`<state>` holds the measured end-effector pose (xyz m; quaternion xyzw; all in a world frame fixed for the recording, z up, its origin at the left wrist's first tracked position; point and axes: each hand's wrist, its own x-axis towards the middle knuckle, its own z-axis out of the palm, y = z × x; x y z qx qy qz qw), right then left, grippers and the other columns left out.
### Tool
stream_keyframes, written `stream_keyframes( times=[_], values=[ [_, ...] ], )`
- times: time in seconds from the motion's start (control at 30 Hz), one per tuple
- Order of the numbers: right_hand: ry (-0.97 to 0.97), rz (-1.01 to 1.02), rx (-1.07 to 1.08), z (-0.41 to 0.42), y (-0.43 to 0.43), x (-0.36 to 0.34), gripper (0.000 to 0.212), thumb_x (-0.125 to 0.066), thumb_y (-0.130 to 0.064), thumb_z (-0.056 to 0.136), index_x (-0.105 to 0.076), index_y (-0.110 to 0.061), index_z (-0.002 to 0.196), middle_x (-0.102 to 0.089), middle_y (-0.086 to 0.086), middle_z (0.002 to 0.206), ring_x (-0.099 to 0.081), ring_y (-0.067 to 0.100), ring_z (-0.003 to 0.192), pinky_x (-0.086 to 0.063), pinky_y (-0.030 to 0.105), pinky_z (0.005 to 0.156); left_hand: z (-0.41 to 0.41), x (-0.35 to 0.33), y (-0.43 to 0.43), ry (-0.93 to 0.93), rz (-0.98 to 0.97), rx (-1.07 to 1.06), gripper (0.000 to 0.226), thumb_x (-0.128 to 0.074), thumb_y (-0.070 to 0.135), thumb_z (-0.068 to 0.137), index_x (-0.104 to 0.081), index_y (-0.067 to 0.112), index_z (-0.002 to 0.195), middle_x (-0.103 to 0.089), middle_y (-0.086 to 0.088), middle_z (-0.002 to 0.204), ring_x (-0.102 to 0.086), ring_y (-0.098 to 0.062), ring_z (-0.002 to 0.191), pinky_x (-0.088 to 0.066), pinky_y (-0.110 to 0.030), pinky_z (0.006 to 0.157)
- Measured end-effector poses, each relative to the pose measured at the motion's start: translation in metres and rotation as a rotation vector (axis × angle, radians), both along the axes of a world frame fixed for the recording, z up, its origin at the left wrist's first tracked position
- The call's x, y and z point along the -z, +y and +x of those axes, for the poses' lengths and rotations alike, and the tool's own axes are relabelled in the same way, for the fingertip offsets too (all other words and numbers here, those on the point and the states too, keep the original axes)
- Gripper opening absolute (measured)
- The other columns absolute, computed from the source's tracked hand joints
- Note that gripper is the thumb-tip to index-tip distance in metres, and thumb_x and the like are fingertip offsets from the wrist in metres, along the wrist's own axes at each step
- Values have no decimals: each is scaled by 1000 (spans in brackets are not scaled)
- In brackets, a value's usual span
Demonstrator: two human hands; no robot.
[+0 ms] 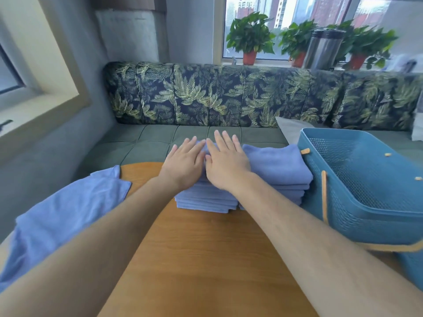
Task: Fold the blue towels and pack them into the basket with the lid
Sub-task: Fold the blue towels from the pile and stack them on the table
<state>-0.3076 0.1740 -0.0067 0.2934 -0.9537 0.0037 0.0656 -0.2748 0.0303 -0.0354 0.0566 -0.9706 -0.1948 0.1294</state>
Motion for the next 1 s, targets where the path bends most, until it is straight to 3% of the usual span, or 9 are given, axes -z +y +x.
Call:
stream_keyframes(
  times=[0.1, 0.3, 0.43, 0.5, 0.63, 0.77, 0.9, 0.97, 1.0],
  values=[
    [62, -123, -111, 52, -11, -7, 60, -28, -29, 107, -10, -11, 161, 3, 8, 170, 5, 24, 156, 7, 41, 126, 48, -5, -6, 115, 43, -24, 47, -22, 33, 109, -33, 30, 155, -26, 6, 164, -15, -16, 153, -9, -42, 124],
    [-123, -178, -283, 126, -74, 24, 58, -30, -26, 107, -13, -10, 160, -6, 6, 169, -5, 23, 155, -2, 39, 126, 148, 27, -62, 57, 68, -195, 44, -29, 30, 107, -41, 36, 148, -36, 8, 159, -27, -11, 149, -27, -46, 118],
    [-202, -142, -393, 163, -132, 55, 56, -38, -26, 105, -23, -14, 158, -21, 4, 166, -21, 24, 151, -19, 37, 119, 216, 48, -109, -42, -22, -388, 36, -42, 18, 103, -55, 19, 136, -50, -2, 146, -48, -24, 130, -38, -37, 97],
    [-243, -89, -423, 178, -158, 71, 52, -39, -26, 105, -28, -16, 155, -27, 4, 162, -28, 25, 147, -26, 38, 115, 243, 60, -133, -105, -49, -457, 36, -45, 19, 102, -56, 14, 136, -48, -5, 148, -49, -27, 130, -41, -38, 95],
    [-317, -30, -331, 196, -185, 102, 43, -37, -35, 107, -37, -21, 148, -31, 8, 154, -36, 31, 135, -32, 41, 107, 278, 81, -164, -229, -35, -534, 37, -45, 28, 103, -55, 17, 137, -45, -5, 147, -45, -27, 132, -40, -39, 99],
    [-368, -144, -58, 195, -190, 115, 47, -46, -43, 103, -41, -10, 138, -42, 13, 140, -42, 31, 129, -37, 40, 104, 295, 87, -184, -163, -36, -675, 30, -45, 25, 102, -61, 5, 117, -56, -12, 122, -49, -33, 117, -41, -38, 95],
    [-310, -257, -22, 195, -193, 118, 47, -53, -46, 99, -48, -10, 128, -47, 11, 132, -45, 30, 123, -42, 39, 98, 297, 87, -194, -276, 45, -848, 46, -51, 39, 101, -49, -1, 124, -47, -21, 124, -45, -36, 112, -40, -40, 95],
    [-272, -305, -48, 197, -197, 119, 46, -52, -52, 97, -54, -12, 120, -52, 9, 125, -49, 30, 117, -43, 38, 94, 296, 88, -199, -282, 156, -896, 46, -54, 38, 100, -48, 0, 125, -51, -15, 117, -47, -36, 109, -42, -42, 94],
    [-308, -312, -47, 199, -200, 120, 51, -47, -58, 96, -60, -12, 115, -56, 8, 120, -52, 30, 115, -45, 39, 93, 295, 90, -203, -222, 230, -900, 35, -57, 33, 98, -51, 6, 119, -54, -6, 105, -48, -35, 102, -44, -42, 91]
  ],
)
